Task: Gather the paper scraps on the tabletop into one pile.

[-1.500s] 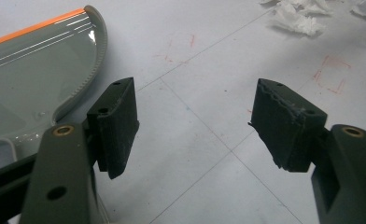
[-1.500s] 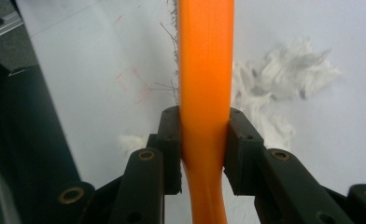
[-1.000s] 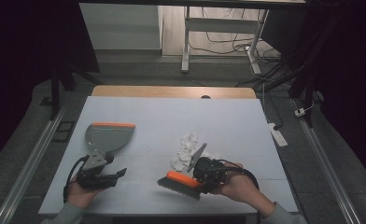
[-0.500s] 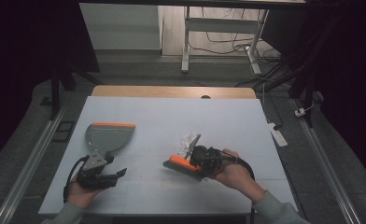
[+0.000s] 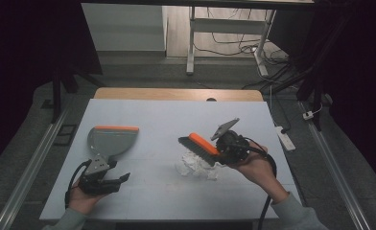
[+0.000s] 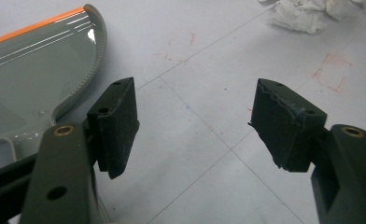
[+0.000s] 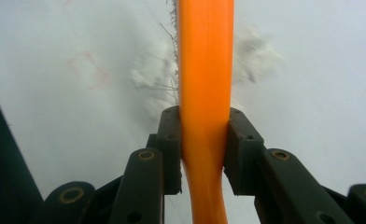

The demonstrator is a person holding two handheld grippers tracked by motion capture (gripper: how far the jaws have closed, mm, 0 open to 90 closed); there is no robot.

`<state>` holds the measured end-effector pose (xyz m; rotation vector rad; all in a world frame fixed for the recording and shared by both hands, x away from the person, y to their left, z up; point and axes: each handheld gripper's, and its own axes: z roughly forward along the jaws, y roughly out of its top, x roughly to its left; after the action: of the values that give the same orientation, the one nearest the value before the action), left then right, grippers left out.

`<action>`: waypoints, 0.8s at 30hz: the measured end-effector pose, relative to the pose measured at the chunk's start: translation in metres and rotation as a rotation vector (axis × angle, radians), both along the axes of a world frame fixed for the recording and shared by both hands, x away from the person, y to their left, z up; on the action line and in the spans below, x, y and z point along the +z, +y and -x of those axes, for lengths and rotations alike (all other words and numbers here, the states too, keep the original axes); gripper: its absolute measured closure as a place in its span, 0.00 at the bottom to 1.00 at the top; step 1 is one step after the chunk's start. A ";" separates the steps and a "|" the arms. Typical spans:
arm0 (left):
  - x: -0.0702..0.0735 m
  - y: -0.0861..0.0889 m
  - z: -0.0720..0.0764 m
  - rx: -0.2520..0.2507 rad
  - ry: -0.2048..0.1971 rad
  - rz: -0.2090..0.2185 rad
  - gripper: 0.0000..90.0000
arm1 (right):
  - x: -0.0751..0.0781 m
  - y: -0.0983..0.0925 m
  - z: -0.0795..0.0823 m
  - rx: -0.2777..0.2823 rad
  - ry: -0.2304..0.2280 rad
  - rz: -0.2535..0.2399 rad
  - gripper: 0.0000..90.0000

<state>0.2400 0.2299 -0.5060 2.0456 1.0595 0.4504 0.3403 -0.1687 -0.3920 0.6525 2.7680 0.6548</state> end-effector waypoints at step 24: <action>-0.001 -0.001 -0.001 -0.010 0.004 0.000 0.36 | -0.048 -0.028 -0.045 -0.305 0.242 0.083 0.78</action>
<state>0.2407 0.2288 -0.5065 2.0512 1.0515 0.4416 0.3851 -0.1971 -0.4397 1.1736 2.7988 0.4179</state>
